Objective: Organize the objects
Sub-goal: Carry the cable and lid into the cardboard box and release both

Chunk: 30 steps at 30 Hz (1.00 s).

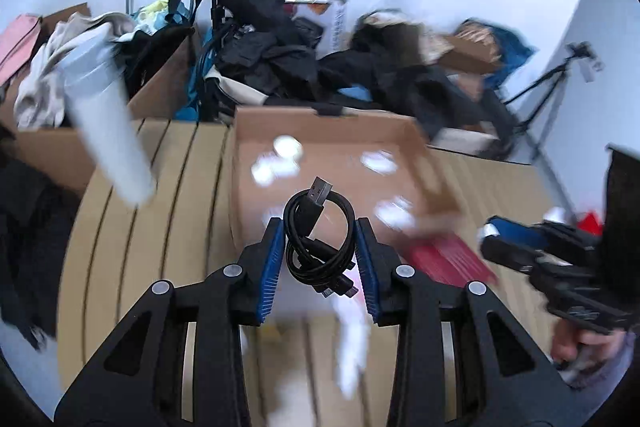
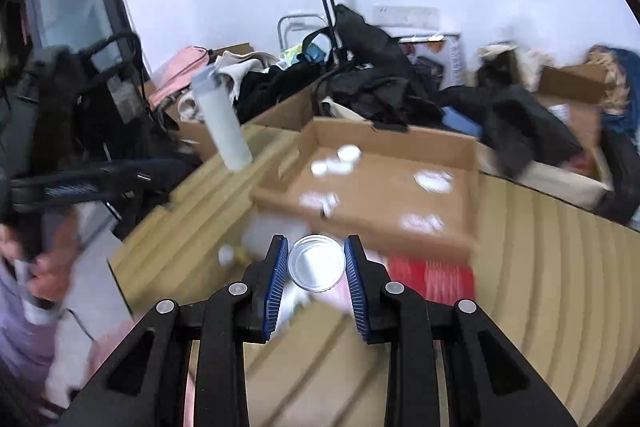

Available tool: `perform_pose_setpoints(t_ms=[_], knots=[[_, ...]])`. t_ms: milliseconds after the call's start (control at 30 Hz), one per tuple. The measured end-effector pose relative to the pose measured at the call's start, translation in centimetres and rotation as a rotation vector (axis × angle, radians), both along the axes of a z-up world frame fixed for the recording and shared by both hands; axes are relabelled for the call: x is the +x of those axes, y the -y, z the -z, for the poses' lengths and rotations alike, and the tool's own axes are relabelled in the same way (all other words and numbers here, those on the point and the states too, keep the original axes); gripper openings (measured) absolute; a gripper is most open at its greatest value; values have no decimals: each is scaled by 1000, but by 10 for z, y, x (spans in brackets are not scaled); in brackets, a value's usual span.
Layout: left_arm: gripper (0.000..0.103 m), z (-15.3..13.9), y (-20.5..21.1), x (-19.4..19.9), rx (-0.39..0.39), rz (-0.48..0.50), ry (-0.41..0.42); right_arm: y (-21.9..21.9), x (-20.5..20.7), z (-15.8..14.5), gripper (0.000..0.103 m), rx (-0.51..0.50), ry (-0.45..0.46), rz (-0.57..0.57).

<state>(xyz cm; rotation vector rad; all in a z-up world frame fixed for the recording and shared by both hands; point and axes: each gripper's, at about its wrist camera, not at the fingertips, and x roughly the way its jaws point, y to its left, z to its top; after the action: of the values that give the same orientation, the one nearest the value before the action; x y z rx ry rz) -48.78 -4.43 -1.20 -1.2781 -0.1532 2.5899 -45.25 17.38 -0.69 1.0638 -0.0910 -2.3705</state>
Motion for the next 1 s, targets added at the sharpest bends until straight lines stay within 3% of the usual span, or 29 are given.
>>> perform_pose_setpoints(t_ms=[67,133,300,333,367,400,467,600,733,833,1000], knots=[[31,22,-2,-55,-23,-24,59,8,-60,11,32,-42,84,9],[31,44,-3,-99,-29,-39,94,25,-115,28,32,-9,128,40],[34,89,-13,-162,-149,-41,81,56,-223,98,32,52,243,106],[41,94,-12,-166,-166,-56,75,58,-235,110,32,69,263,131],[57,102,-11,-172,-180,-65,84,60,-246,122,32,93,277,149],[60,107,-11,-175,-162,-48,87,61,-253,134,35,113,281,162],[65,111,-9,-171,-142,-52,67,57,-261,144,60,67,352,168],[80,111,-15,-157,-172,-17,43,46,-259,137,83,2,325,173],[81,108,-22,-146,-213,14,48,55,-244,133,85,44,300,161],[81,85,-20,-128,-223,20,26,56,-227,119,85,79,269,163],[89,2,-2,-76,-219,-25,-20,37,-190,30,85,100,166,171]])
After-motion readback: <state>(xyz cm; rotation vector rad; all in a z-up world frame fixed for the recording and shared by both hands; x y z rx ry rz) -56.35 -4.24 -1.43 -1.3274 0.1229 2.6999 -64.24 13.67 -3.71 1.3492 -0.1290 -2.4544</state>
